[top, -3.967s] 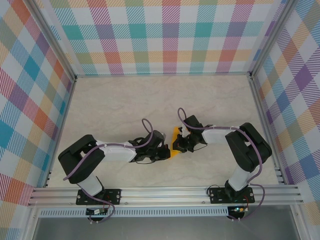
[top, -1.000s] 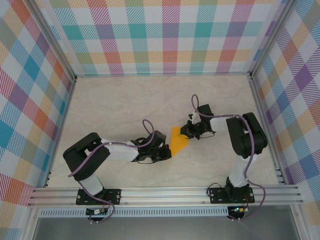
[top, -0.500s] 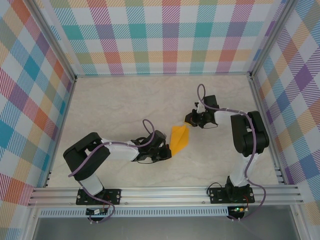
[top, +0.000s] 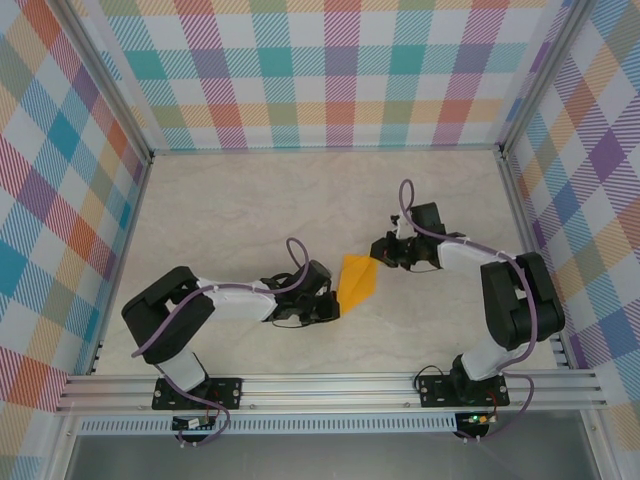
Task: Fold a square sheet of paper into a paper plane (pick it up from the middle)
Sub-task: Fourth fold the wing at the center of the table.
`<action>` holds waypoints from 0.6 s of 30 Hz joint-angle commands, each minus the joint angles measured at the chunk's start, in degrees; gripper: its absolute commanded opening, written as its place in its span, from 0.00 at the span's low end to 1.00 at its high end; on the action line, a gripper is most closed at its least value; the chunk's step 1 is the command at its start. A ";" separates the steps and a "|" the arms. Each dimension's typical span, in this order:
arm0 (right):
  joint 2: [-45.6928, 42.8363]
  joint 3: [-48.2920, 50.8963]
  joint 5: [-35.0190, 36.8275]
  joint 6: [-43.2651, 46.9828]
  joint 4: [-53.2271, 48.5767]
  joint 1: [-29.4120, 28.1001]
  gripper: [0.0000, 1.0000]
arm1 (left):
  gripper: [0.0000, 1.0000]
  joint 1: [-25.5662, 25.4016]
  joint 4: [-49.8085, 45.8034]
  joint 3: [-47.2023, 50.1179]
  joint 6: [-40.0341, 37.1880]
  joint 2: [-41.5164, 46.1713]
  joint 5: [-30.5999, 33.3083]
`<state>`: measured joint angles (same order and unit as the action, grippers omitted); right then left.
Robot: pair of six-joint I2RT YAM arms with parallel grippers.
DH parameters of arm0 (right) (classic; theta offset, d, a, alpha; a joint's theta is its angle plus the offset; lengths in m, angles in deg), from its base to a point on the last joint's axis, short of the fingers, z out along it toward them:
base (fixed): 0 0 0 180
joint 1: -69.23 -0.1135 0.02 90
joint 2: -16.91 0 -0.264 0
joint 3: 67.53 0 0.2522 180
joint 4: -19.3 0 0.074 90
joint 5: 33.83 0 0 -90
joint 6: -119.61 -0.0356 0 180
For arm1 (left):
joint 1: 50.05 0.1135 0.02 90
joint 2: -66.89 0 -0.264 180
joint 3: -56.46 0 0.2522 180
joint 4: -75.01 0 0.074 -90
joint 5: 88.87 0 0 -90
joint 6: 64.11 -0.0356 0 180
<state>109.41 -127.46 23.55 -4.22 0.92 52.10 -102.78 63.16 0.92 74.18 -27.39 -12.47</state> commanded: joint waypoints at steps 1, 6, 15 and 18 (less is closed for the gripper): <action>-1.16 1.50 -0.93 -0.76 0.91 -2.55 0.08 | 0.03 -0.05 -7.98 1.70 -2.65 4.78 0.06; 2.10 0.89 -1.06 -1.77 2.24 -5.48 0.07 | 0.07 0.76 -8.09 0.17 -3.58 10.25 1.69; 5.52 0.77 -2.39 -3.08 5.08 -7.23 0.06 | 0.10 2.32 2.50 -2.59 -2.34 5.47 2.07; 6.38 0.73 -2.84 -3.00 5.37 -7.23 0.05 | 0.08 2.73 5.25 -4.70 -1.89 1.82 2.61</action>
<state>114.75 -126.28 22.50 -7.08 4.55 45.15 -100.66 63.60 -1.31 71.67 -23.04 -11.05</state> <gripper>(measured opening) 0.059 0.084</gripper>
